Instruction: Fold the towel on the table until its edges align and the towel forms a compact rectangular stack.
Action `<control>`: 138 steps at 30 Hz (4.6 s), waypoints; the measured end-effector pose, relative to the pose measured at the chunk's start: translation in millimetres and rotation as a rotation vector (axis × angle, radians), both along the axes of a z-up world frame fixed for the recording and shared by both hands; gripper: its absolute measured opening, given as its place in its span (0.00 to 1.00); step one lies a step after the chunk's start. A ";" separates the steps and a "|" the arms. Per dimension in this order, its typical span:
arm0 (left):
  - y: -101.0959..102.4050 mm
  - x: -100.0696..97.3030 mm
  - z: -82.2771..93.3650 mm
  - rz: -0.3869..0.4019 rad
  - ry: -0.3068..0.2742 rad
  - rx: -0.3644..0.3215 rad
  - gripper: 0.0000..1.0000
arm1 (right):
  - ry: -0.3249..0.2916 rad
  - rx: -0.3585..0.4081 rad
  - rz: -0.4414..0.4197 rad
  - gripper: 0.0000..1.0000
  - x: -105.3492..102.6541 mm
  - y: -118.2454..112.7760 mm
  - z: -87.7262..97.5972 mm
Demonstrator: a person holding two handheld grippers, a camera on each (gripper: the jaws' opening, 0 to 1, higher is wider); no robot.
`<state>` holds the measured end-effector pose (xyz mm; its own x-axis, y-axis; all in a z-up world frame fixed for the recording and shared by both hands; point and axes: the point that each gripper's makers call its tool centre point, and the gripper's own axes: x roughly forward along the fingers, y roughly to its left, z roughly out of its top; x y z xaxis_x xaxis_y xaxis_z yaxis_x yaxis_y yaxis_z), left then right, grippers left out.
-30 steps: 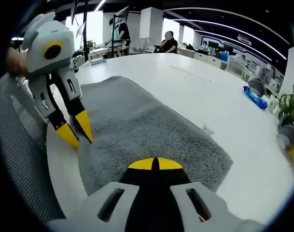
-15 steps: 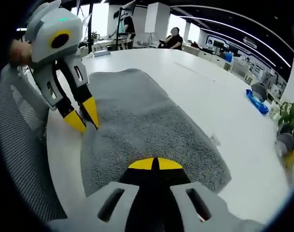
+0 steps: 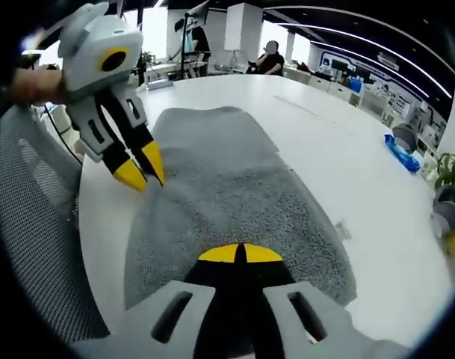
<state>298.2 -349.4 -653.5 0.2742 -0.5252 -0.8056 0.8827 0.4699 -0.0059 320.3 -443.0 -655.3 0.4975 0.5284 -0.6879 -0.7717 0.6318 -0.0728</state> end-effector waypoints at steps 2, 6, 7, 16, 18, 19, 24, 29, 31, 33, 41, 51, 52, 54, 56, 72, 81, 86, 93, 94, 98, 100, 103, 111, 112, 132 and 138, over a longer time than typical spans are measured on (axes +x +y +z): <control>2.8 1.7 0.3 0.011 0.002 -0.003 0.08 | 0.002 0.000 0.006 0.00 -1.2 1.4 0.3; 6.5 4.3 0.5 0.026 0.000 -0.003 0.08 | 0.004 -0.003 0.020 0.00 -2.7 4.0 0.4; 7.6 5.2 0.5 0.029 0.000 -0.004 0.08 | 0.004 -0.004 0.023 0.00 -3.3 4.6 0.5; 14.6 10.7 0.5 0.063 0.003 -0.009 0.08 | 0.024 0.017 0.030 0.00 -6.9 9.9 1.0; 16.8 12.0 0.5 0.070 -0.001 -0.007 0.08 | 0.025 0.018 0.036 0.00 -8.3 12.0 1.0; 17.7 12.4 0.5 0.074 -0.001 -0.007 0.08 | 0.026 0.017 0.038 0.00 -8.8 13.1 1.1; 24.2 14.9 0.3 0.092 -0.011 0.017 0.08 | 0.065 0.030 0.067 0.00 -15.5 21.6 0.7; 23.7 12.7 0.5 0.057 -0.040 0.020 0.08 | 0.064 0.030 0.078 0.00 -16.4 22.3 0.8; 24.6 11.4 0.9 0.066 -0.039 0.006 0.09 | 0.065 0.031 0.079 0.00 -16.1 22.4 0.8; 24.2 9.3 3.0 0.066 -0.032 -0.015 0.10 | 0.076 0.040 0.071 0.00 -15.7 22.1 0.9; 13.3 7.1 22.3 0.124 0.048 -0.189 0.12 | 0.165 0.244 -0.032 0.00 -9.0 24.6 25.8; -40.3 -7.2 53.6 -0.010 0.010 -0.356 0.12 | 0.042 0.117 -0.086 0.00 11.7 -0.2 17.4; -44.0 -11.3 52.8 -0.018 0.025 -0.359 0.12 | 0.047 0.113 -0.084 0.00 10.9 0.1 15.5; -51.6 -21.2 50.1 -0.048 0.060 -0.366 0.12 | 0.049 0.101 -0.078 0.00 9.7 0.7 14.2; -52.4 -24.2 44.5 -0.076 0.041 -0.329 0.12 | 0.043 0.090 -0.073 0.00 9.7 0.0 12.1; -31.3 -13.6 5.8 -0.075 -0.018 -0.130 0.14 | 0.025 0.017 -0.025 0.00 5.4 0.0 2.4; -21.8 -8.1 3.1 -0.162 -0.131 0.008 0.11 | 0.053 -0.001 -0.017 0.00 -2.2 2.3 1.2; -9.8 2.3 3.4 -0.123 -0.142 0.018 0.11 | 0.078 0.009 -0.010 0.00 -7.7 7.1 1.1; 10.4 18.0 3.4 -0.065 -0.175 0.026 0.11 | 0.136 0.072 0.034 0.00 -21.2 23.2 0.7; 12.7 19.7 3.5 -0.057 -0.179 0.025 0.11 | 0.138 0.077 0.039 0.00 -22.2 25.2 0.9; 19.6 24.7 3.6 -0.037 -0.199 0.030 0.11 | 0.149 0.096 0.067 0.00 -28.2 35.2 1.1; 22.5 27.0 4.0 -0.032 -0.210 0.036 0.11 | 0.154 0.104 0.076 0.00 -29.8 38.4 1.1; 25.7 29.7 4.8 -0.028 -0.228 0.041 0.11 | 0.163 0.120 0.079 0.00 -31.4 42.0 1.2; 30.1 35.0 4.6 -0.037 -0.274 0.064 0.12 | 0.196 0.173 0.071 0.00 -35.3 49.6 1.7; 30.3 35.3 4.6 -0.037 -0.277 0.065 0.12 | 0.193 0.170 0.074 0.00 -35.4 50.4 1.4; -11.0 -9.4 3.9 -0.236 -0.164 -0.034 0.11 | -0.012 -0.013 0.020 0.00 0.3 7.9 3.9; -5.5 -5.3 2.6 -0.202 -0.145 -0.030 0.09 | 0.015 0.003 -0.001 0.00 -2.6 9.8 2.7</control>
<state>292.9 -354.9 -650.9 0.2730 -0.6044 -0.7484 0.9513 0.2854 0.1164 317.7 -433.2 -652.6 0.4881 0.5301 -0.6934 -0.7720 0.6328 -0.0596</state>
